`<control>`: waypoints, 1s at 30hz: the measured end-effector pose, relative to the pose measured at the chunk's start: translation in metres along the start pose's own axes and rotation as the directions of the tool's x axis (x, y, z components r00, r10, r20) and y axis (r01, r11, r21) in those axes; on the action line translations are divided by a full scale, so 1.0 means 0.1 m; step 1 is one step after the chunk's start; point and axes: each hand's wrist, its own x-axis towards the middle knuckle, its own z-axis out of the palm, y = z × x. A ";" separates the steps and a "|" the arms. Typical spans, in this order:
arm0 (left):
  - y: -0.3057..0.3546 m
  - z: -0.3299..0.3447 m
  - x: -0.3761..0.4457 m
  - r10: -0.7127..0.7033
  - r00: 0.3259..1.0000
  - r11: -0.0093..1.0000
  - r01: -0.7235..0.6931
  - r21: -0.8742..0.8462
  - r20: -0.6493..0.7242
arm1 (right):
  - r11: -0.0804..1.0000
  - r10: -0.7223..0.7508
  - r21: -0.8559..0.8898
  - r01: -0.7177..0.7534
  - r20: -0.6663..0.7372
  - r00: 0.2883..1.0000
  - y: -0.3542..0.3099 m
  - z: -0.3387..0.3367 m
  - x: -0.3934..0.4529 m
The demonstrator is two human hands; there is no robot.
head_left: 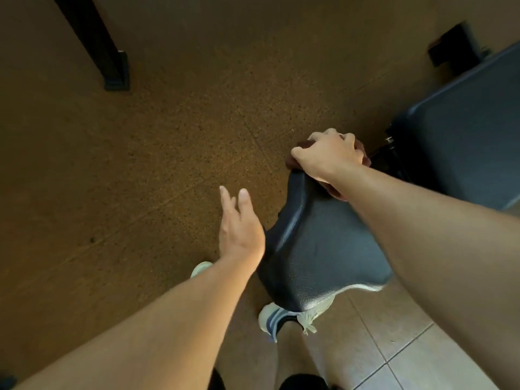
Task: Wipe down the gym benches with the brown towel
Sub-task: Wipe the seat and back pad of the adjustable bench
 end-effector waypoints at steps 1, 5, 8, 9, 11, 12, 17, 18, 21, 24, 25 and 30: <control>-0.18 -0.18 0.08 -0.019 0.999 0.999 0.020 0.042 -0.026 | 0.998 -0.052 -0.045 0.052 -0.006 0.999 -0.02 0.03 -0.05; -0.88 -0.78 0.02 -0.058 0.992 0.961 0.087 0.261 -0.115 | 0.952 -0.287 -0.149 0.267 -0.136 0.948 -0.10 0.35 -0.42; -1.01 -0.90 -0.16 -0.058 0.993 0.951 0.087 0.295 -0.105 | 0.908 -0.407 -0.177 0.381 -0.145 0.902 -0.06 0.52 -0.70; -0.95 -0.88 -0.21 -0.054 0.994 0.959 0.079 0.274 -0.097 | 0.902 -0.425 -0.153 0.405 -0.137 0.895 -0.02 0.56 -0.81; -0.71 -0.77 -0.30 -0.040 0.995 0.980 0.057 0.188 -0.092 | 0.904 -0.425 -0.030 0.426 -0.141 0.894 0.04 0.63 -1.09; -0.53 -0.68 -0.32 -0.024 0.996 0.989 0.035 0.143 -0.084 | 0.903 -0.417 0.046 0.427 -0.148 0.897 0.07 0.66 -1.26; 0.39 -0.13 -0.39 0.264 0.956 0.949 -0.281 0.141 0.127 | 0.923 -0.322 0.154 0.352 -0.189 0.928 0.33 1.11 -2.05; 0.51 -0.02 -0.38 0.301 0.938 0.929 -0.329 0.171 0.170 | 0.944 -0.250 0.168 0.284 -0.198 0.948 0.36 1.18 -2.13; 0.70 0.27 -0.36 0.310 0.920 0.886 -0.370 0.278 0.237 | 0.958 0.001 0.283 0.047 -0.167 0.986 0.40 1.26 -2.10; 0.69 0.49 -0.35 0.259 0.941 0.868 -0.325 0.376 0.216 | 0.910 0.147 0.408 -0.079 -0.137 0.980 0.45 1.14 -1.88; 0.64 0.54 -0.33 0.234 0.952 0.858 -0.297 0.418 0.197 | 0.900 0.169 0.425 -0.095 -0.138 0.976 0.50 1.10 -1.81; 0.35 0.76 -0.37 0.203 0.978 0.748 -0.187 0.637 0.049 | 0.880 0.196 0.462 -0.110 -0.144 0.970 0.91 0.94 -1.37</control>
